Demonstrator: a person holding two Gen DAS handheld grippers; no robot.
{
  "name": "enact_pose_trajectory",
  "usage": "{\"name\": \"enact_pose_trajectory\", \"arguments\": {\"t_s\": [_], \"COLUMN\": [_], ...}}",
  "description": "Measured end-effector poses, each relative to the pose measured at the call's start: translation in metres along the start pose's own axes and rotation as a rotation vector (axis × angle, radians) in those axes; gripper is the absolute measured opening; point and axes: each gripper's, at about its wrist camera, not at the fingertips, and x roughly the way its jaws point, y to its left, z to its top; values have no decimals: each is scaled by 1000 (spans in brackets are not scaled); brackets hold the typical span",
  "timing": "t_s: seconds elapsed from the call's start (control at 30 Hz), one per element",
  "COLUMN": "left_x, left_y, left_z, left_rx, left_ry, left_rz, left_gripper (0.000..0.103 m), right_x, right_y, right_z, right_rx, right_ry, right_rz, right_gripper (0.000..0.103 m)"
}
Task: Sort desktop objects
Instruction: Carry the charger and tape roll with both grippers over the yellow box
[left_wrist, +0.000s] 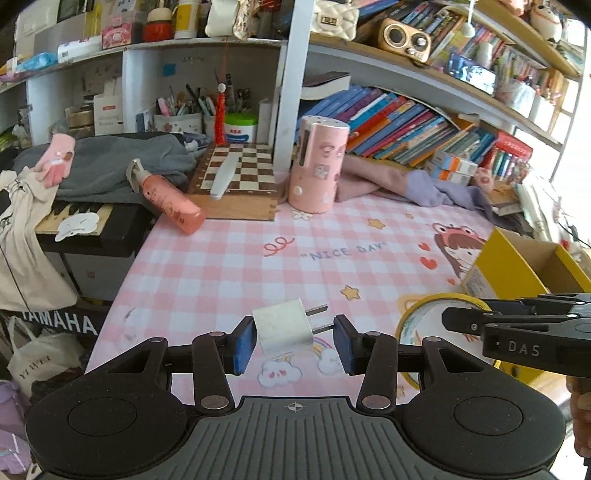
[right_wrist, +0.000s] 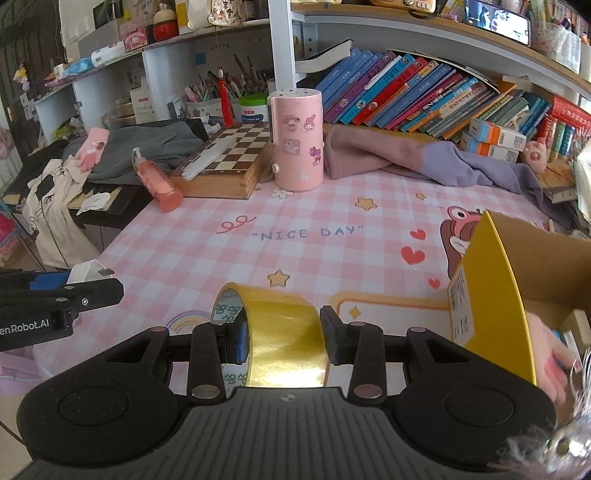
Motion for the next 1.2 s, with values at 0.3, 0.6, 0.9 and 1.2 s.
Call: {"name": "enact_pose_trajectory", "arguments": {"t_s": [0.3, 0.6, 0.9, 1.2], "left_x": [-40, -73, -91, -100], "left_y": [-4, -7, -21, -43], "left_z": [-22, -48, -68, -81], "left_rx": [5, 30, 80, 149], "left_ry": [-10, -5, 16, 36], "left_rz": [-49, -91, -159, -242], "left_gripper": [44, 44, 44, 44], "right_x": [-38, -74, -104, -128], "right_y": [13, 24, 28, 24], "right_z": [-30, -65, -101, -129], "right_rx": [38, 89, 142, 198], "right_ry": [-7, -4, 0, 1], "right_rz": [-10, -27, -71, -121], "right_gripper": [35, 35, 35, 35]}}
